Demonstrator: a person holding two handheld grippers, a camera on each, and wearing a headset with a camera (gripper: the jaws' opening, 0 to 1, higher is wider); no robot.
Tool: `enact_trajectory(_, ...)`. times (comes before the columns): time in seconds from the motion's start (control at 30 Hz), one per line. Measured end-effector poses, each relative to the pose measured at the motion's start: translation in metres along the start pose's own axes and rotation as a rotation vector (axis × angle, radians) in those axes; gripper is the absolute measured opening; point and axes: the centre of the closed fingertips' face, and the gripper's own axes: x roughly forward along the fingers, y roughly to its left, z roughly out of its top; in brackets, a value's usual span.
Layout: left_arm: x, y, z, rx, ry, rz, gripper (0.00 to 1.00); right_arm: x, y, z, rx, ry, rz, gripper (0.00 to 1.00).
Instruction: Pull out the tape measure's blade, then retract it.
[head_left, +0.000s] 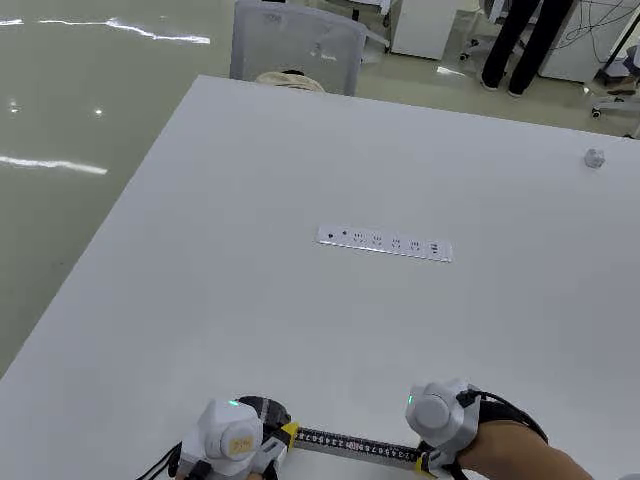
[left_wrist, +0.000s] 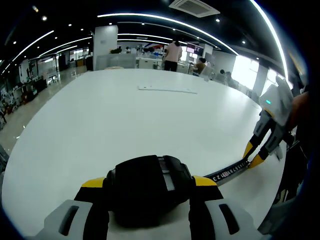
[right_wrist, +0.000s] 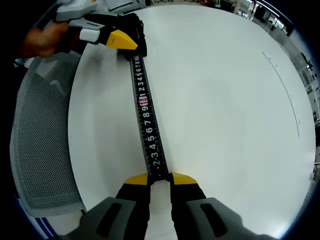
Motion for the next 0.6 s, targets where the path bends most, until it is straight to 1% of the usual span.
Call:
enact_trajectory(0.33,-0.0003,0.0001,0.0005,0.002,-0.006,0.001,0.61,0.0020,0.0002,0.0041,0.003,-0.009,0.003,0.15)
enact_trajectory(0.6,0.0000,0.0001,0.0001,0.001,-0.001,-0.001,0.61,0.0017,0.0017,0.0077,0.001,-0.014,0.007,0.15)
